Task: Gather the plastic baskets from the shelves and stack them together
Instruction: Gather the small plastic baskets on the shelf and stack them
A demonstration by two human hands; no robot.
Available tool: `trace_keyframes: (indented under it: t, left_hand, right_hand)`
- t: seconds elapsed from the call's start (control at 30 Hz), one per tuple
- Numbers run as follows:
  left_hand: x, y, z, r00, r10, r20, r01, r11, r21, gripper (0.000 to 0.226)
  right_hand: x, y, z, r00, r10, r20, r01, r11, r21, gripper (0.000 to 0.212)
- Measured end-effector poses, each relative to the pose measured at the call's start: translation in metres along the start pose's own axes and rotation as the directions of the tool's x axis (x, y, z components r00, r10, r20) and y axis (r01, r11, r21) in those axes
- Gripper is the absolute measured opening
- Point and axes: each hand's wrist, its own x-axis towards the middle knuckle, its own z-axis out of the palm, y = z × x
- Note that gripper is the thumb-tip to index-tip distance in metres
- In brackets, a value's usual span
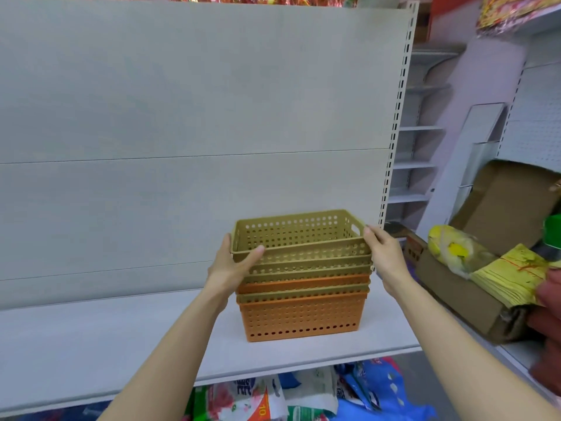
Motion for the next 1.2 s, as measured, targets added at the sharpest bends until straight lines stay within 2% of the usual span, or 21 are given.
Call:
trace_keyframes:
  t: [0.17,0.33,0.5,0.57,0.6,0.67,0.73,0.8,0.87,1.0,1.2]
  left_hand:
    - [0.001,-0.010,0.002,1.000,0.006,0.001,-0.006,0.997,-0.079,0.031]
    - [0.002,-0.009,0.002,0.999,0.019,-0.037,-0.021,0.998,-0.054,0.027]
    - [0.001,-0.004,-0.001,0.998,0.004,-0.063,-0.006,1.000,-0.025,0.034]
    - [-0.003,-0.002,-0.003,0.998,0.041,-0.050,-0.037,0.996,0.082,0.038]
    - [-0.005,-0.002,-0.006,0.996,0.077,-0.052,-0.067,0.985,0.162,0.040]
    - [-0.012,-0.004,-0.016,0.980,0.190,-0.057,-0.151,0.901,0.407,0.053]
    - [-0.020,-0.006,-0.033,0.955,0.292,-0.052,-0.182,0.715,0.675,0.075]
    - [-0.031,-0.009,-0.056,0.929,0.368,-0.040,-0.184,0.552,0.813,0.080]
    - [-0.044,-0.015,-0.085,0.897,0.441,-0.012,-0.211,0.454,0.866,0.073]
    - [-0.076,-0.032,-0.151,0.866,0.499,0.022,-0.225,0.352,0.908,0.064]
    - [-0.126,-0.058,-0.253,0.868,0.495,-0.038,-0.138,0.314,0.939,0.056]
  right_hand:
    - [-0.008,0.014,0.007,0.998,0.054,-0.020,-0.053,0.998,0.039,0.028]
    - [-0.008,0.013,0.016,0.996,0.063,-0.056,-0.063,0.998,-0.006,0.028]
    - [-0.004,0.007,0.018,0.998,0.067,0.001,-0.066,0.980,-0.187,0.039]
    - [-0.004,0.002,0.016,0.999,0.038,-0.015,-0.041,0.940,-0.339,0.041]
    - [-0.006,-0.001,0.016,0.998,-0.026,-0.052,0.000,0.894,-0.448,0.044]
    - [-0.017,-0.007,0.019,0.968,-0.241,-0.067,0.149,0.773,-0.617,0.050]
    - [-0.036,-0.020,0.033,0.914,-0.406,0.011,0.314,0.689,-0.653,0.051]
    - [-0.060,-0.032,0.056,0.869,-0.476,0.131,0.440,0.626,-0.643,0.051]
    - [-0.085,-0.041,0.085,0.816,-0.528,0.237,0.548,0.575,-0.607,0.050]
    - [-0.133,-0.053,0.148,0.706,-0.610,0.359,0.697,0.508,-0.506,0.045]
    - [-0.214,-0.073,0.245,0.647,-0.619,0.445,0.762,0.515,-0.391,0.047]
